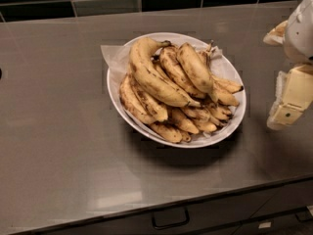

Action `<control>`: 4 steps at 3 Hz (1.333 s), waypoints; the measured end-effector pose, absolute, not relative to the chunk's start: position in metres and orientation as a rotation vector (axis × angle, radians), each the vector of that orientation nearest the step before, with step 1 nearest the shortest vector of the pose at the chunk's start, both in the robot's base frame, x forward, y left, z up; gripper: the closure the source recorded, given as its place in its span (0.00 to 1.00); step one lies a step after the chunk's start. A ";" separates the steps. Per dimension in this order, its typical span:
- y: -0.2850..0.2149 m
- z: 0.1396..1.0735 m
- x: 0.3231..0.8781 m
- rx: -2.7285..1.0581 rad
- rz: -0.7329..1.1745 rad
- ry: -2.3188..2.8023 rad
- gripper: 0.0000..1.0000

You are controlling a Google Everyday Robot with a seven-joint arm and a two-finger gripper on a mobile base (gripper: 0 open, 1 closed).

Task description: Pick banana from white bowl

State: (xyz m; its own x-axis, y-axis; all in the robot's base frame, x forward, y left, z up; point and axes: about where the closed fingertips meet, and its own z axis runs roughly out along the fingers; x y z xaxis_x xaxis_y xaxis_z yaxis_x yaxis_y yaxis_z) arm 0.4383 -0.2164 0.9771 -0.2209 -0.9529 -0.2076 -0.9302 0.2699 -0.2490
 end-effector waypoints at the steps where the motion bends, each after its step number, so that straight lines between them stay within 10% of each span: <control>1: -0.216 0.977 0.438 -1.723 -0.101 2.229 0.00; 4: -0.147 0.992 0.459 -1.806 -0.088 2.112 0.00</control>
Offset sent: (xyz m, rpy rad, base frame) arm 0.0103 0.0427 0.0017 -0.0128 -0.0206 0.0822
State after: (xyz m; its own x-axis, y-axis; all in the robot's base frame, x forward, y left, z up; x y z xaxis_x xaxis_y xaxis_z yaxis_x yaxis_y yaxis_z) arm 0.4588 -0.1472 0.9918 -0.1185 -0.9662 -0.2288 -0.9439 0.1812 -0.2762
